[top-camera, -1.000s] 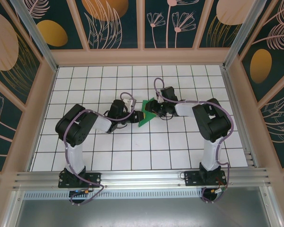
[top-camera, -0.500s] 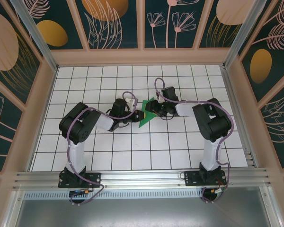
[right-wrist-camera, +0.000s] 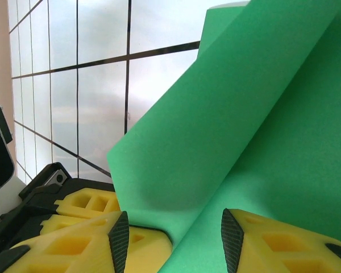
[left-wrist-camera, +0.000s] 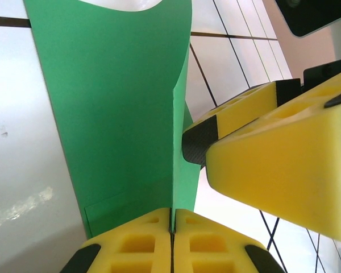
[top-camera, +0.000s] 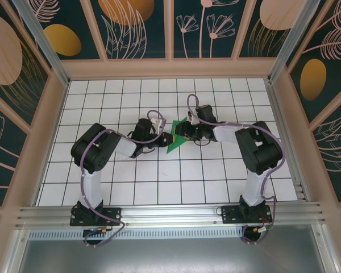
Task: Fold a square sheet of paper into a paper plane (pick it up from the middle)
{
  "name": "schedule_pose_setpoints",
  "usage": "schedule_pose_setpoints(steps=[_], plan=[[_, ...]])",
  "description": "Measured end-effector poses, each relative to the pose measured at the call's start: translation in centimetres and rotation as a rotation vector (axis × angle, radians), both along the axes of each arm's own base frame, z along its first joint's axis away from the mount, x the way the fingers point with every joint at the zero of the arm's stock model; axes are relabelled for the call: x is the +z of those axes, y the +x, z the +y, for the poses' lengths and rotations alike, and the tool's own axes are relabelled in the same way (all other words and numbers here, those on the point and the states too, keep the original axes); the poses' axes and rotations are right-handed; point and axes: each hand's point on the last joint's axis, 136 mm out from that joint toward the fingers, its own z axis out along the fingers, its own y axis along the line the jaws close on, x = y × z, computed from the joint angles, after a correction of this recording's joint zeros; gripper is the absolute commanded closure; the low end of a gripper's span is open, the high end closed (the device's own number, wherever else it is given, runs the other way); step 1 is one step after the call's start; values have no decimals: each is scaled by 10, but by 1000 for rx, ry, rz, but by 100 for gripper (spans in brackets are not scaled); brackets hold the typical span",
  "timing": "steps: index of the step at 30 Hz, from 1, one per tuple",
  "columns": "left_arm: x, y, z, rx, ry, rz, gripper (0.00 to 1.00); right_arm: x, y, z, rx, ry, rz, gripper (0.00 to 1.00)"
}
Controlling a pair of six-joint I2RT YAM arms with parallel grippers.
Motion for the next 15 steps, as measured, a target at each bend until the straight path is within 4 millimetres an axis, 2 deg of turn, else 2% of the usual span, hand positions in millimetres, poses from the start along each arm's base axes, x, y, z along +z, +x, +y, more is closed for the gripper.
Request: schedule_pose_setpoints(steps=[15], plan=[[-4,-3,-6,-38,-24,22,88,-14,-1,0,-5,-11,49,50]])
